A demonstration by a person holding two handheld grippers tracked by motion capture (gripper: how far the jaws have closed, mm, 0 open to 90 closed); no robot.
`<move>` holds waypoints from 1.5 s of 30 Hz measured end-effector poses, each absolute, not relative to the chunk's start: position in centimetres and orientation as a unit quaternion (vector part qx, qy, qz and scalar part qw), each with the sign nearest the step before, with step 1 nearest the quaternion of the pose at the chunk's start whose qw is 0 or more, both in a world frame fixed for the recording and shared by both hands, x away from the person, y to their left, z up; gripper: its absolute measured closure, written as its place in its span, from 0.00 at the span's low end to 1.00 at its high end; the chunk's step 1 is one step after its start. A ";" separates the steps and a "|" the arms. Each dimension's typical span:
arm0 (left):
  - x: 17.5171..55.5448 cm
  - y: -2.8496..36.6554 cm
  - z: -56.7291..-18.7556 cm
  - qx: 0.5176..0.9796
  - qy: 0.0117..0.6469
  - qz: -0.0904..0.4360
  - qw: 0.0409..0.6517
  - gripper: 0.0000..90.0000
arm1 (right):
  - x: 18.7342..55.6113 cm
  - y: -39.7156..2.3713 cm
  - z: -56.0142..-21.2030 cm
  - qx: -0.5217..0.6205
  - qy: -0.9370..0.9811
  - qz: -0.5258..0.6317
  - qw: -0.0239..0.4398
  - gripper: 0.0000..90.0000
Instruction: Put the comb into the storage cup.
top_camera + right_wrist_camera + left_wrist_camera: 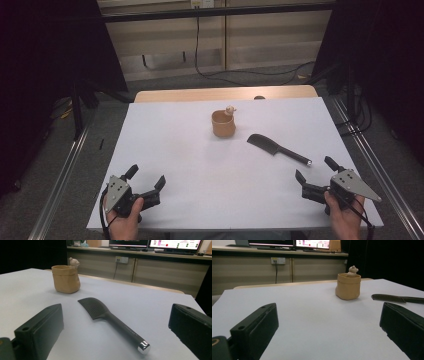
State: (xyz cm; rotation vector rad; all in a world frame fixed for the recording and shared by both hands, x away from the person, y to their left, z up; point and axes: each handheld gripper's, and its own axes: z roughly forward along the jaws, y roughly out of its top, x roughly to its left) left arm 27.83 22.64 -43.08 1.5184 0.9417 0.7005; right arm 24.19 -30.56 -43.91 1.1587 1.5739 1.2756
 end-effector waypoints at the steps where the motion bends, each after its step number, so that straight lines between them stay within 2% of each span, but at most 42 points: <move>1: 27.9 22.7 -43.1 0.648 0.404 0.296 0.574 0.02 | 24.2 -30.6 -43.9 0.456 0.621 0.504 0.391 0.00; 19: 28.0 22.6 -43.0 0.650 0.402 0.292 0.575 0.03 | 24.6 -30.4 -43.9 0.441 0.635 0.517 0.367 0.00; 35: 27.9 22.6 -43.0 0.653 0.391 0.292 0.578 0.03 | 26.7 -29.9 -42.9 0.438 0.647 0.500 0.372 0.00; 45: 27.4 22.3 -42.9 0.660 0.386 0.282 0.579 0.03 | 28.3 -29.5 -42.5 0.423 0.655 0.514 0.359 0.00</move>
